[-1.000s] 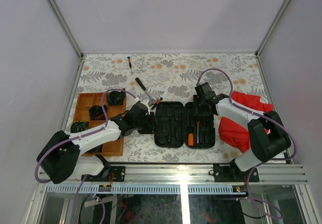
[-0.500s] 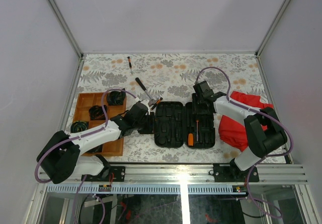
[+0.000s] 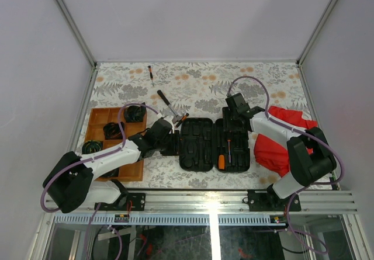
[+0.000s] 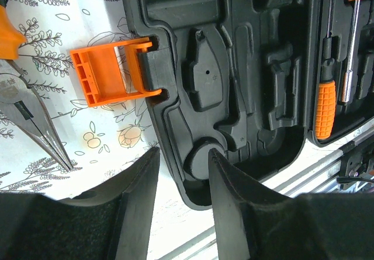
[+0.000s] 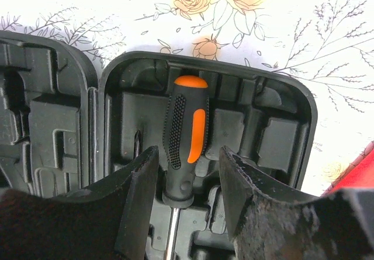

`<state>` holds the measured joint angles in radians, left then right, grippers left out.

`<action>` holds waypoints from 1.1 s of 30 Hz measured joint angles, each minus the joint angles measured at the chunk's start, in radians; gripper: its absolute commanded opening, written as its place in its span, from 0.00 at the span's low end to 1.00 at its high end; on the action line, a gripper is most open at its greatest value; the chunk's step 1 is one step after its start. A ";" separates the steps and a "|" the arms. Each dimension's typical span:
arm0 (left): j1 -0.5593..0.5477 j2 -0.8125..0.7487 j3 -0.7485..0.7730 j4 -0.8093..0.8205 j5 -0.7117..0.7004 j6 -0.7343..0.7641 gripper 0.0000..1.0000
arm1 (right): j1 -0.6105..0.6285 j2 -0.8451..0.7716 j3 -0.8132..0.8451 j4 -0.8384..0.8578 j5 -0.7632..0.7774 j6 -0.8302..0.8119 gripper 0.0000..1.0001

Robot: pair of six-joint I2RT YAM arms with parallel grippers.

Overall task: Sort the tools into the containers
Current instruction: Place the screwdriver in the storage box.

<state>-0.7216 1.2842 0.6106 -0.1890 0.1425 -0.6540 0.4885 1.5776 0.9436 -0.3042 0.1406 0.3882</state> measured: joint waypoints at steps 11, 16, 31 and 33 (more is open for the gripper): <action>0.000 0.014 0.000 0.001 0.000 0.000 0.38 | 0.000 -0.060 -0.014 -0.006 -0.042 -0.004 0.32; 0.000 0.024 0.000 0.002 0.000 0.000 0.38 | 0.000 -0.057 -0.027 -0.025 -0.056 -0.003 0.30; 0.000 0.065 0.000 0.008 0.000 0.005 0.12 | -0.001 0.023 -0.011 0.000 -0.050 0.001 0.26; 0.000 0.067 0.000 0.010 0.000 0.005 0.11 | -0.001 0.028 -0.007 0.005 -0.045 0.004 0.25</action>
<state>-0.7216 1.3510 0.6102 -0.1791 0.1425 -0.6495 0.4877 1.6058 0.9367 -0.2996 0.0959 0.3920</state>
